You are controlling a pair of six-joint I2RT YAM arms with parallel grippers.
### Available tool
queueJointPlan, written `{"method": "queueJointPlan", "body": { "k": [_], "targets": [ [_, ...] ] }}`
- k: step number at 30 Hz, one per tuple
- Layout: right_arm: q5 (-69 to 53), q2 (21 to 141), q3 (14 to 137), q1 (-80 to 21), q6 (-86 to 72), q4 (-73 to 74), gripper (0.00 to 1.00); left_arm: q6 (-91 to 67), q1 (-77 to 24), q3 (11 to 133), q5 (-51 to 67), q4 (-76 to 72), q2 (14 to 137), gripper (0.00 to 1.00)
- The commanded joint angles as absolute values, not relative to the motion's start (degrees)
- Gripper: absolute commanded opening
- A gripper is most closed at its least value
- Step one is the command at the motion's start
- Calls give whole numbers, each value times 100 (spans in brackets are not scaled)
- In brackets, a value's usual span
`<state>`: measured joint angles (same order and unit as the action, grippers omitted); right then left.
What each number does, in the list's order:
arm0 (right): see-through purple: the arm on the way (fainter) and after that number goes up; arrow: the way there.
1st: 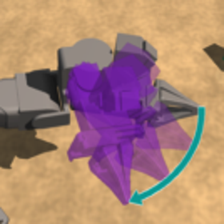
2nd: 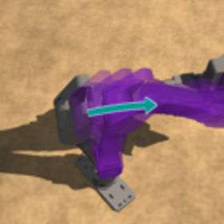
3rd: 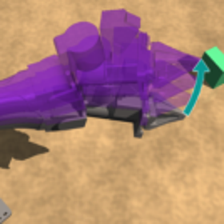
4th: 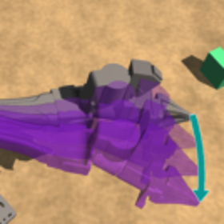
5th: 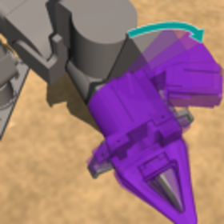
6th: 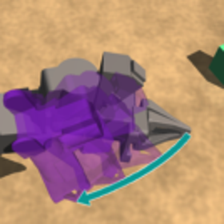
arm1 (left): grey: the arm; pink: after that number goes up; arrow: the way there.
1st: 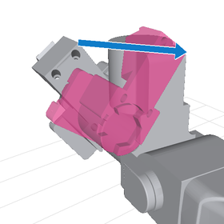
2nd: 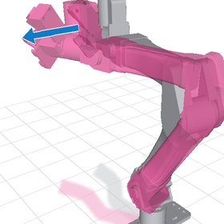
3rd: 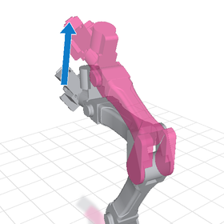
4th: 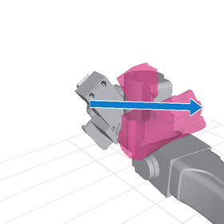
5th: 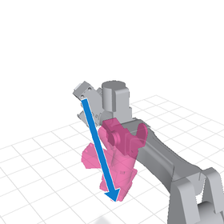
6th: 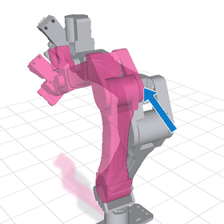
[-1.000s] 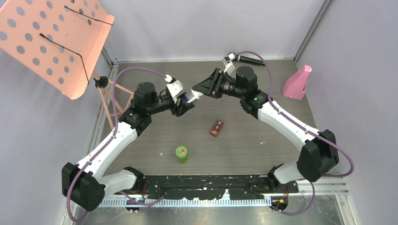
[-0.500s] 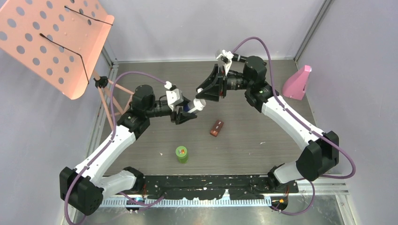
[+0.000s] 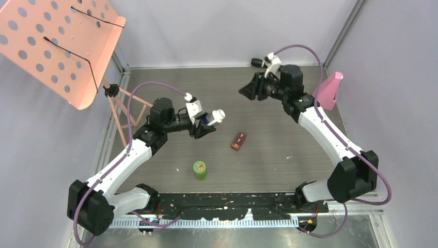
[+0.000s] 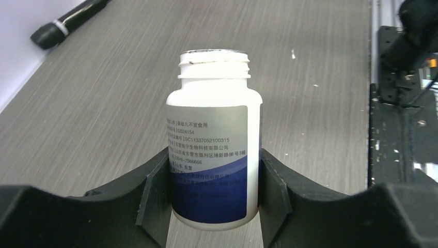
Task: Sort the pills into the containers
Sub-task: Place the lid of the pill bottle at the center of the board.
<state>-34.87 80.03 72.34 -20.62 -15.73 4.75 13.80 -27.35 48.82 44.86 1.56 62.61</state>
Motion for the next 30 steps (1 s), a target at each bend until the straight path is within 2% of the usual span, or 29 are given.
{"method": "queueJointPlan", "body": {
  "k": [1, 4, 9, 10, 12, 13, 15, 17, 26, 30],
  "targets": [
    [-245, 7905, 6273, -1790, -2169, 1794, 9, 1167, -2733, 4451, 3765, -883, 6273, 0],
    [733, 8104, 5625, -1767, -2226, 1816, 10, 851, -2733, 4211, 3642, -1409, 6328, 0],
    [1209, 8654, 5453, -1767, -2324, 1937, 12, 683, -2742, 4122, 3621, -1696, 6429, 0],
    [1282, 8795, 5469, -1767, -2334, 1989, 15, 679, -2741, 4122, 3617, -1696, 6444, 0],
    [1394, 8979, 5520, -1767, -2367, 2049, 30, 685, -2751, 4114, 3635, -1713, 6465, 0],
    [1409, 9033, 5542, -1767, -2374, 2066, 42, 683, -2751, 4111, 3638, -1714, 6476, 0],
    [1413, 9151, 5567, -1767, -2392, 2078, 58, 688, -2751, 4097, 3639, -1714, 6487, 0],
    [1326, 9224, 5602, -1767, -2403, 2087, 66, 679, -2751, 4079, 3638, -1714, 6507, 0],
    [649, 8910, 6018, -1786, -2244, 2356, 84, 608, -2768, 4100, 3580, -1738, 6590, 0],
    [-811, 8227, 6326, -2081, -1887, 2112, 85, 598, -2794, 4129, 3520, -1757, 6648, 0]
  ]
}}
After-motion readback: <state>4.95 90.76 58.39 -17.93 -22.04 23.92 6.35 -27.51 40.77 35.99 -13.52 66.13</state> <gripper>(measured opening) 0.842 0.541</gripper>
